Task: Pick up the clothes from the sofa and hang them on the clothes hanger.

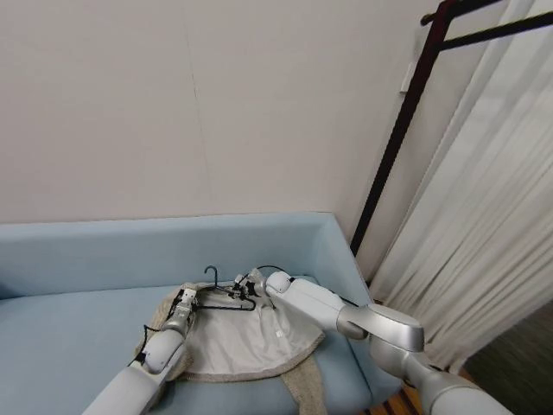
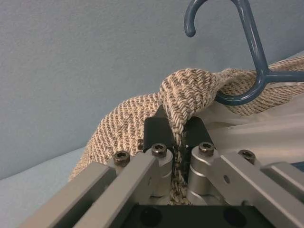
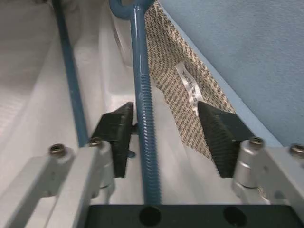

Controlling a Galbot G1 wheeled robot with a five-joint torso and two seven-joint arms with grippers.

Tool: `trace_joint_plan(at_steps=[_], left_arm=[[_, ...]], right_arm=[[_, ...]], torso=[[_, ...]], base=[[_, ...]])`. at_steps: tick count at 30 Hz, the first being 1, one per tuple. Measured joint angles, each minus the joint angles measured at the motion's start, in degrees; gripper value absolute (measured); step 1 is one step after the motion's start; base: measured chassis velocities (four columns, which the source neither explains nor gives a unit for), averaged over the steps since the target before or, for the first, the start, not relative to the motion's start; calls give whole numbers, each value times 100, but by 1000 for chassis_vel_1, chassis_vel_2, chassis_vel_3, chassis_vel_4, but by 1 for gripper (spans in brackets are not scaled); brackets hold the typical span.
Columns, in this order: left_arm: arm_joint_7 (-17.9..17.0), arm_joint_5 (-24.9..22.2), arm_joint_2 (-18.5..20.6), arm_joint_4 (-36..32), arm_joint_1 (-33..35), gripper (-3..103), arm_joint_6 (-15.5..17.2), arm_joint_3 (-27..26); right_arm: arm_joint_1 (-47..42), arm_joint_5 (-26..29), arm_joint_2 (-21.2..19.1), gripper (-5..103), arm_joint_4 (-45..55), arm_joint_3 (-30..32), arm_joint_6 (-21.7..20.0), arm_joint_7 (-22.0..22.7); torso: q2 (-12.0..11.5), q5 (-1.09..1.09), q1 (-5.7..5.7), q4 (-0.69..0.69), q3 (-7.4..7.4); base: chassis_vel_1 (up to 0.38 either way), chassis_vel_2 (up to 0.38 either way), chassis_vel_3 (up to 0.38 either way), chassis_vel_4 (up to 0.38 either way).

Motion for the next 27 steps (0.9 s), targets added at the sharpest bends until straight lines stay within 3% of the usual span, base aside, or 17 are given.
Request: trace_joint_plan(at_steps=[2,3,5,6,8,9,11,12,14,15,17,22,23,26,27], left_arm=[[19,-4,-7,15,-12,2,-5,23],[31,-6,-9,28,-19,2,-9,35],[43,-6,-13,53,-27,2,-21,50],[46,-1,-16,73,-28,2,-35,55],[51,6,-17,87,-25,2,-50,57],[55,15,-17,94,-14,2,-60,57],[60,33,-18,99,18,2,-74,57],[62,63,-24,103,41,2,-83,56],[62,78,-30,106,51,2,-86,56],[64,90,-31,108,56,2,-87,58],[63,107,-34,110,53,2,-88,80],[62,111,-27,105,35,2,-88,102],[62,111,-19,98,35,2,-88,104],[62,111,-3,81,46,2,-96,93],[62,111,1,78,53,2,-101,86]], right_arm=[[-18,-30,-65,44,72,-16,23,126],[-38,-44,-96,55,112,-21,63,236],[-70,-85,-131,55,158,-25,150,419],[-93,-120,-153,66,194,-25,202,540],[-119,-137,-196,66,279,-25,236,657],[-148,-135,-250,77,397,-20,228,758],[-203,-11,-400,77,769,-10,65,1029],[-255,227,-541,88,1131,-8,-193,1229],[-287,371,-610,88,1319,0,-382,1318],[-327,539,-661,100,1487,19,-591,1436],[-466,901,-674,95,1654,102,-877,1798],[-695,1077,-545,86,1561,256,-1044,2409],[-741,1097,-532,75,1522,277,-1083,2480],[-804,1005,-553,75,1410,322,-1109,2436],[-815,976,-565,63,1381,327,-1108,2417]], torso=[[0,0,0,0,0],[0,0,0,0,0],[0,0,0,1,0],[0,0,0,2,0],[0,0,0,2,0],[0,0,0,2,0],[0,-1,0,2,0],[0,-1,0,1,0],[0,-1,0,1,0],[0,-2,0,1,-1],[0,-1,0,1,0],[0,-1,0,2,0],[0,-1,0,2,0],[0,-1,0,2,0],[0,-1,0,1,0]], base=[[0,0,0,0],[0,0,0,0],[0,0,0,0],[0,0,0,0],[0,0,0,0],[0,0,0,0],[0,0,0,0],[0,0,0,0],[0,0,0,0],[0,0,0,0],[0,0,0,0],[0,0,0,0],[0,0,0,0],[0,0,0,0],[0,0,0,0]])
